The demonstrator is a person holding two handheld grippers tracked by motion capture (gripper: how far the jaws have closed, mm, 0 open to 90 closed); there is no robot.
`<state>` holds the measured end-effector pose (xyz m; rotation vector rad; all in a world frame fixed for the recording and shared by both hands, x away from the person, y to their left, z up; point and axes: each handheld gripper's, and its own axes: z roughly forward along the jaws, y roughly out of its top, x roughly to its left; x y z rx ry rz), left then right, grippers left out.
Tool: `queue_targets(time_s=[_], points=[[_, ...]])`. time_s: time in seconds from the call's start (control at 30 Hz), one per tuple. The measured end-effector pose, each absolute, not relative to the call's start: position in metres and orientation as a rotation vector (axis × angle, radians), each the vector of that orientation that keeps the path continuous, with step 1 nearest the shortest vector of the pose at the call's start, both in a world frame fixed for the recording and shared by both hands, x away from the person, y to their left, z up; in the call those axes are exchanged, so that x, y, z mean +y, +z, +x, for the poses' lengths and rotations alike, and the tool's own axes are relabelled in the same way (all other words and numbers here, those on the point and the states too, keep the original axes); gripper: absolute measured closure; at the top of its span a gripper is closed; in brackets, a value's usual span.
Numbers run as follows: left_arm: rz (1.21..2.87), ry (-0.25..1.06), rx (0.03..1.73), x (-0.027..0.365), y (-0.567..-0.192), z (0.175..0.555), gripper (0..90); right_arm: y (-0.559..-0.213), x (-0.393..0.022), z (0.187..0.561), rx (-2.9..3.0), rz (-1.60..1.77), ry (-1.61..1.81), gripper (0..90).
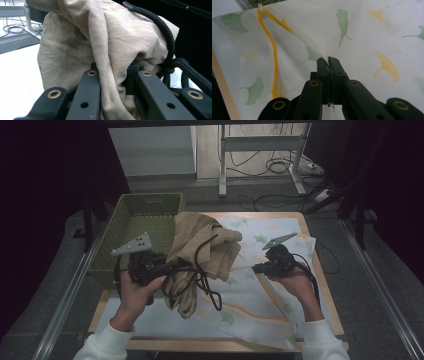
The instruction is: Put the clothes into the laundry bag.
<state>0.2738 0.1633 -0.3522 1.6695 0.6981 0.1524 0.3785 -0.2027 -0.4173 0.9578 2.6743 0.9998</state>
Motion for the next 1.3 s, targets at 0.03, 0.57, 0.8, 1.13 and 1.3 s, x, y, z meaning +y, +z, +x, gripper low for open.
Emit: queue_targets(time_s=[0.03,0.57,0.8,1.13,1.3], points=[[1.674,0.151,0.697,0.163,-0.353,0.274,79.4,-0.417,-0.203,0.379,2.675,0.958,0.999,87.0],[1.694,0.101,0.687,0.154,-0.363,0.269,79.3,-0.418,-0.202,0.379,2.673,0.959,0.997,87.1],[1.699,0.081,0.667,0.149,-0.366,0.265,79.4,-0.418,-0.203,0.379,2.672,0.960,0.997,87.0],[1.722,0.063,0.660,0.143,-0.372,0.261,79.3,-0.417,-0.203,0.379,2.666,0.962,0.998,87.1],[1.732,0.048,0.655,0.141,-0.375,0.259,79.3,-0.418,-0.202,0.379,2.666,0.958,0.999,87.1]])
